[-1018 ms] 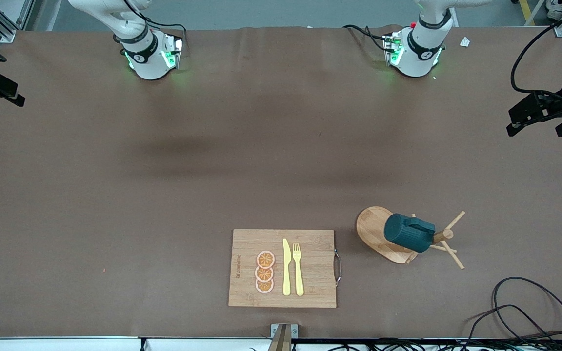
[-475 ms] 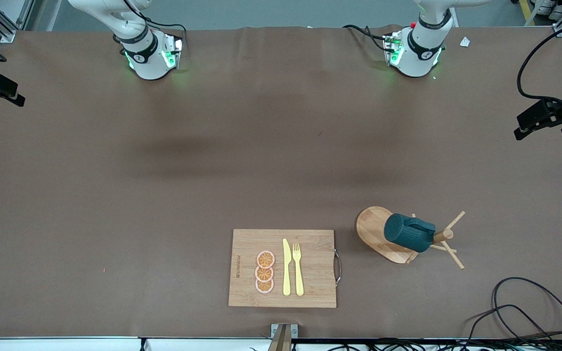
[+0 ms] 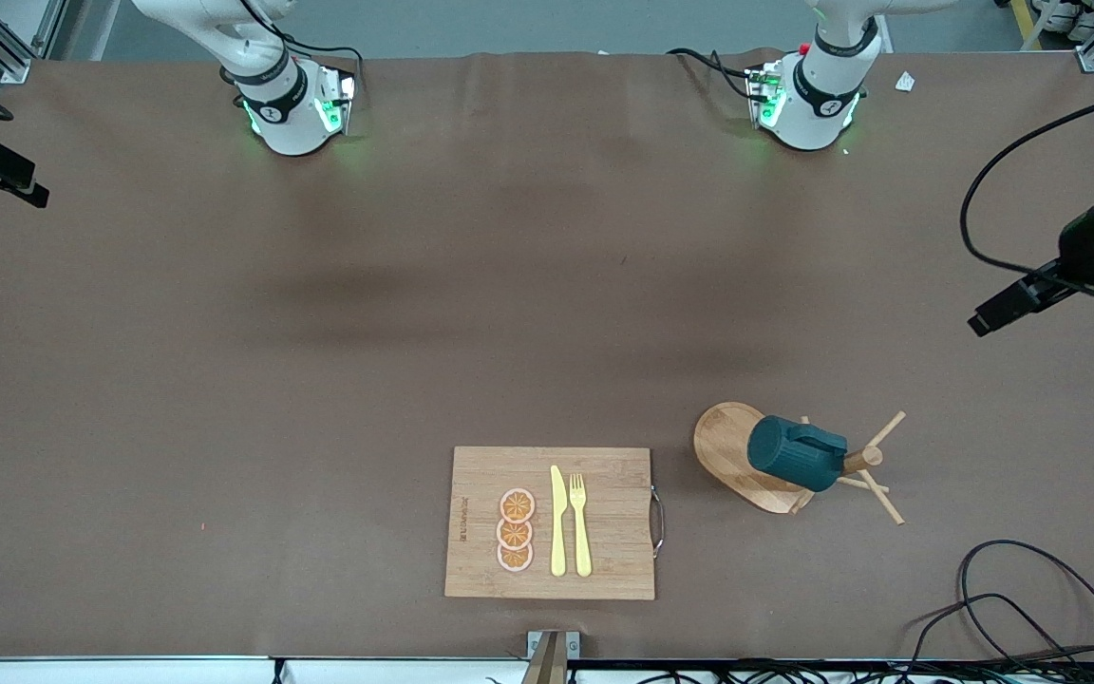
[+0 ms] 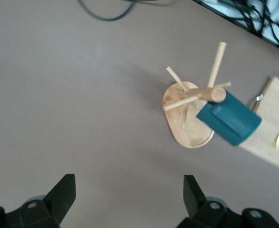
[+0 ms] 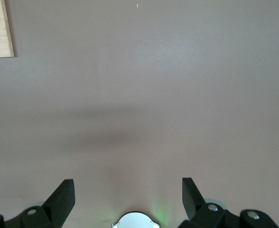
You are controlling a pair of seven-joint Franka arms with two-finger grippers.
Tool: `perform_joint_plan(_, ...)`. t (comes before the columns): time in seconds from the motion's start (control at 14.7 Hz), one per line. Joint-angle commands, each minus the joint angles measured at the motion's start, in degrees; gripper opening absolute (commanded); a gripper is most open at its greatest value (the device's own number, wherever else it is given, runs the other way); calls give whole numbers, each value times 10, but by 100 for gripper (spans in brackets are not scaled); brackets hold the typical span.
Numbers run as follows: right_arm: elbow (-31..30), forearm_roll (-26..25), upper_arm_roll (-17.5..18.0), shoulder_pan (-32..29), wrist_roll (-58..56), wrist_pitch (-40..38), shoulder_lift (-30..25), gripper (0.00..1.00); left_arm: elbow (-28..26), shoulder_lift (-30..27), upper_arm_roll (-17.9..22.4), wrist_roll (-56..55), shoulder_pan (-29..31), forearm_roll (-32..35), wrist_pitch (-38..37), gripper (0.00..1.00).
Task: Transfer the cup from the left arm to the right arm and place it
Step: 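Reach the left gripper to the teal mug on the wooden stand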
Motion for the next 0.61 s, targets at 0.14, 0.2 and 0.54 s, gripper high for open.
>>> perform_joint_plan(0.14,-5,-1,6,-9,-6,-3,-10,100,18,47,-5,-167,-19,-49,22,100)
perform_joint_plan(0.2,-5,-1,6,-9,-6,-3,-10,100,21,62,-4,-171,-17,-68,34,100)
perform_joint_plan(0.54,-6,-1,6,-8,-6,-3,-10,100,31,129,-4,-214,-19,-110,112,100)
